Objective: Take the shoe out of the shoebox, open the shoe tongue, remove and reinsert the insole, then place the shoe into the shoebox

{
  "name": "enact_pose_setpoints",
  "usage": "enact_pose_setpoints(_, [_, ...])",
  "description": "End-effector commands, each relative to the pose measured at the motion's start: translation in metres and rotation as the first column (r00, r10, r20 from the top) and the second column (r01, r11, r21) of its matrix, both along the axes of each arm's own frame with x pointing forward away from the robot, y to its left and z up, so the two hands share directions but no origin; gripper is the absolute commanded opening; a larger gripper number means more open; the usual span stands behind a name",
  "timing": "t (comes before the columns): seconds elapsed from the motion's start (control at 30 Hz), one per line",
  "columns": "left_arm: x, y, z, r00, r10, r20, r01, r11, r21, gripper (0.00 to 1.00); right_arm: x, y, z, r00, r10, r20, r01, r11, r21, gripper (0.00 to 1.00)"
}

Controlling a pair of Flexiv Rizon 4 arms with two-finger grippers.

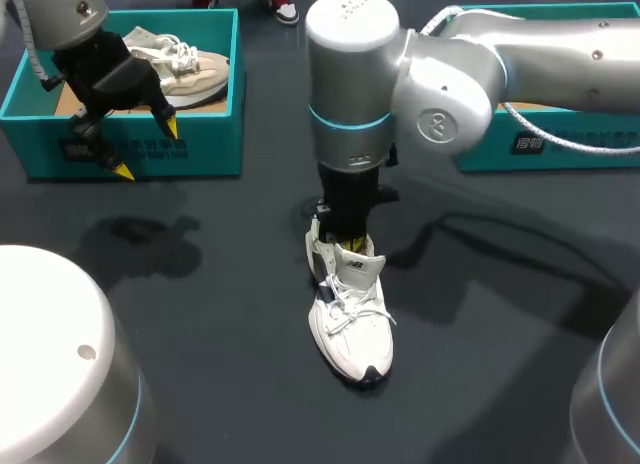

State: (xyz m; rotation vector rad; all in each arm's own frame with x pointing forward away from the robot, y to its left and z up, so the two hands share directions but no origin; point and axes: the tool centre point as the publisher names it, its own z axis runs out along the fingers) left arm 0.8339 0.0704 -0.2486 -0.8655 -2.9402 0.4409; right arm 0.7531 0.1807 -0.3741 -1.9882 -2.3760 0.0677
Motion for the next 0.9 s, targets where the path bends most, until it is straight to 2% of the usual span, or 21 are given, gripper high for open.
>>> enact_pose_setpoints(0.03, [0.000,0.000,0.000,1.000,0.000,0.001,0.000,1.000,0.003,1.00,-0.006,0.001,-0.003,1.000,-0.006,-0.009,0.006,1.000,0.030,0.00])
enact_pose_setpoints(0.07, [0.000,0.000,0.000,1.000,0.000,0.001,0.000,1.000,0.003,1.00,-0.008,0.002,-0.002,1.000,-0.008,-0.012,0.008,1.000,0.030,0.00])
enact_pose_setpoints(0.33, [0.000,0.000,0.000,1.000,0.000,0.001,0.000,1.000,0.003,1.00,-0.024,0.017,0.007,0.999,-0.027,-0.030,0.028,1.000,0.008,0.19])
enact_pose_setpoints(0.57, [0.000,0.000,0.000,1.000,0.000,0.001,0.000,1.000,0.003,1.00,-0.031,0.025,0.013,0.998,-0.035,-0.043,0.034,0.999,-0.013,0.50])
enact_pose_setpoints(0.6, [0.000,0.000,0.000,1.000,0.000,0.001,0.000,1.000,0.003,1.00,-0.032,0.026,0.014,0.998,-0.035,-0.043,0.034,0.999,-0.014,0.62])
enact_pose_setpoints(0.77, [0.000,0.000,0.000,1.000,0.000,0.001,0.000,1.000,0.003,1.00,-0.036,0.024,0.013,0.998,-0.051,-0.044,0.050,0.999,-0.019,0.96])
enact_pose_setpoints(0.8, [0.000,0.000,0.000,1.000,0.000,0.001,0.000,1.000,0.003,1.00,-0.036,0.024,0.013,0.998,-0.052,-0.044,0.051,0.999,-0.019,1.00])
enact_pose_setpoints(0.9, [0.000,0.000,0.000,1.000,0.000,0.001,0.000,1.000,0.003,1.00,-0.036,0.020,0.014,0.997,-0.059,-0.045,0.058,0.998,-0.024,1.00])
